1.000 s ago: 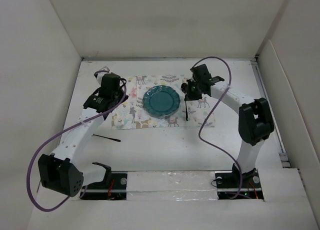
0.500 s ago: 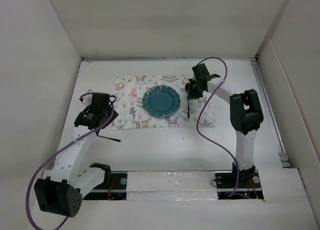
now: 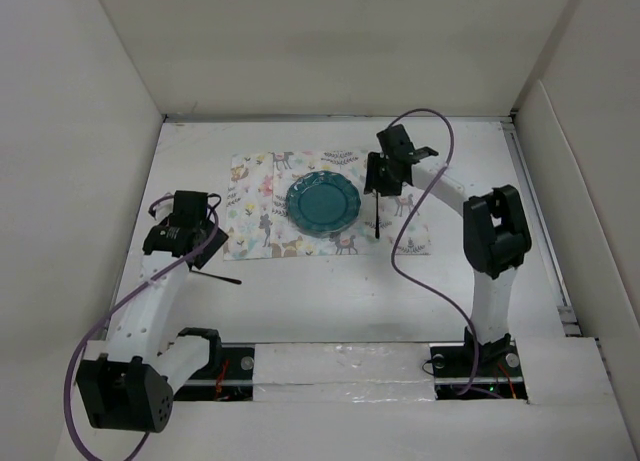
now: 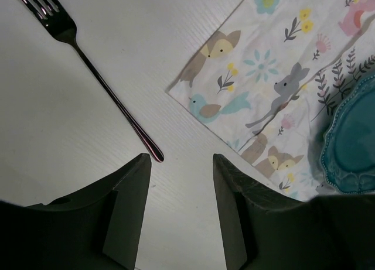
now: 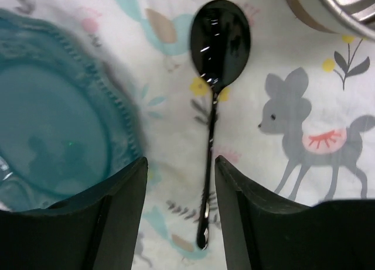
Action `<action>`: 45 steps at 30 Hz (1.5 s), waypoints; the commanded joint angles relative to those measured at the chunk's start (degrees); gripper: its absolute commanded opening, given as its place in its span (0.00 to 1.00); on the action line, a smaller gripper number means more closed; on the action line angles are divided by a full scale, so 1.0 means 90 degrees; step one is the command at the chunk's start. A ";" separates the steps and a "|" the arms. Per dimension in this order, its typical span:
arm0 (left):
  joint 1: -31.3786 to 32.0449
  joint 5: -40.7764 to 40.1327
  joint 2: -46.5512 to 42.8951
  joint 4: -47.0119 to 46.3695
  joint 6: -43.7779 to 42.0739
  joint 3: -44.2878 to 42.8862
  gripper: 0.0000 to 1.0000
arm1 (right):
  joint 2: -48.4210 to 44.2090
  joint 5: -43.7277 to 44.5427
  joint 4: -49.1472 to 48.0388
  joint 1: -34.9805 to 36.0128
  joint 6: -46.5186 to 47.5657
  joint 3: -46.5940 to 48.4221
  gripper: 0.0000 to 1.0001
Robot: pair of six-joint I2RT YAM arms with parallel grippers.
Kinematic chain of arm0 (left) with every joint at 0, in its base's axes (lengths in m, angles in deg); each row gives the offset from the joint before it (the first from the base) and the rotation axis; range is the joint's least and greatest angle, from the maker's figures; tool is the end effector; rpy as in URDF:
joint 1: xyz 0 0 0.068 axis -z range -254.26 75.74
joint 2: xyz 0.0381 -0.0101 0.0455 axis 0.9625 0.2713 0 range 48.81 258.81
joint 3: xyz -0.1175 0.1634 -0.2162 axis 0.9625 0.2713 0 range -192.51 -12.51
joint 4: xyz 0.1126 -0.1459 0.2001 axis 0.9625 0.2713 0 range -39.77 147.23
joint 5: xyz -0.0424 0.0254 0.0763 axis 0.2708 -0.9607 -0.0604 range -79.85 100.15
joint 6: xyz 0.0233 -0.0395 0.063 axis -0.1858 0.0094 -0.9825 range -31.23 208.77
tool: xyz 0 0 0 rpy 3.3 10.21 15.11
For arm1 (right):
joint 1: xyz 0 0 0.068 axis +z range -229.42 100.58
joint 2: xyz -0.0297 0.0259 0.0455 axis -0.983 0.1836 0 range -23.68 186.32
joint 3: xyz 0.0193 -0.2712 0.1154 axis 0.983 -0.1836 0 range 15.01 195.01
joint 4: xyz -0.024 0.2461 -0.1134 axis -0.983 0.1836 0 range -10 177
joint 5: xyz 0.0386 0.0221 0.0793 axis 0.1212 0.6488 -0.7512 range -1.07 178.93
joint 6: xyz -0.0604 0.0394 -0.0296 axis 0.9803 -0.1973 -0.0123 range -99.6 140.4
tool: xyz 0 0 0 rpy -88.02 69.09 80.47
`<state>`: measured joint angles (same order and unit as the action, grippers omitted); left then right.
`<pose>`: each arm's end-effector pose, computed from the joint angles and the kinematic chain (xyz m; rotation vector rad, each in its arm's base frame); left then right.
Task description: Set the dinner table for one person
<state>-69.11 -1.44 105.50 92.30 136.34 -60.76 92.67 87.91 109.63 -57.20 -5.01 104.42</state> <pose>0.2135 -0.0058 0.2679 -0.9631 2.2362 -0.1666 0.4445 0.1830 0.1909 0.0652 2.5938 0.3358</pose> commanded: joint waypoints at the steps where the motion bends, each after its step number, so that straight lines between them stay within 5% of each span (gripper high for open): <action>1: -0.0122 -0.0108 0.0098 0.0375 0.0444 -0.0147 0.44 | -0.1237 0.0503 -0.0040 0.0392 -0.0242 -0.0031 0.56; 3: -0.0278 -0.0050 0.0224 0.0511 0.0699 -0.0137 0.44 | -0.1986 0.0864 -0.0176 0.0801 -0.0379 -0.0419 0.46; 6: -0.0464 -0.0029 0.0429 0.0395 0.1071 -0.0059 0.44 | -0.2760 0.1050 -0.0497 0.1435 -0.0526 -0.0967 0.07; 8: -0.0465 -0.0127 0.0683 0.0278 0.1343 0.0058 0.50 | -0.3356 0.0915 -0.0557 0.1661 -0.0575 -0.1398 0.00; 13: -0.1068 -0.0225 0.1435 0.0141 0.1755 0.0214 0.50 | -0.4323 0.0367 -0.0578 0.1984 -0.0527 -0.2053 0.00; 19: -0.1968 -0.0390 0.1631 -0.0113 0.1901 0.0721 0.49 | -0.5348 0.0162 -0.0382 0.2111 -0.0497 -0.2715 0.18; 36: -0.1558 -0.0343 0.2558 -0.1226 0.2155 0.1396 0.38 | -0.5585 -0.0307 -0.0177 0.2287 -0.0253 -0.2698 0.19; 38: -0.1480 -0.0323 0.2803 -0.1314 0.2214 0.1367 0.33 | -0.5526 -0.0297 -0.0079 0.2287 -0.0253 -0.2591 0.20; 39: -0.1480 -0.0323 0.2851 -0.1363 0.2185 0.1367 0.15 | -0.5516 -0.0259 -0.0021 0.2287 -0.0243 -0.2552 0.22; 41: -0.1480 -0.0381 0.2910 -0.1422 0.2146 0.1386 0.04 | -0.5565 -0.0083 -0.0001 0.2287 -0.0233 -0.2531 0.22; 45: -0.1480 -0.0693 0.2658 -0.1227 0.1913 0.1153 0.00 | -0.5653 -0.0063 0.0048 0.2219 -0.0224 -0.2532 0.23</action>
<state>-82.57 -6.23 127.29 82.66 153.41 -52.10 43.08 86.54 109.69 -37.05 -7.91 79.13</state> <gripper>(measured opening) 0.023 0.231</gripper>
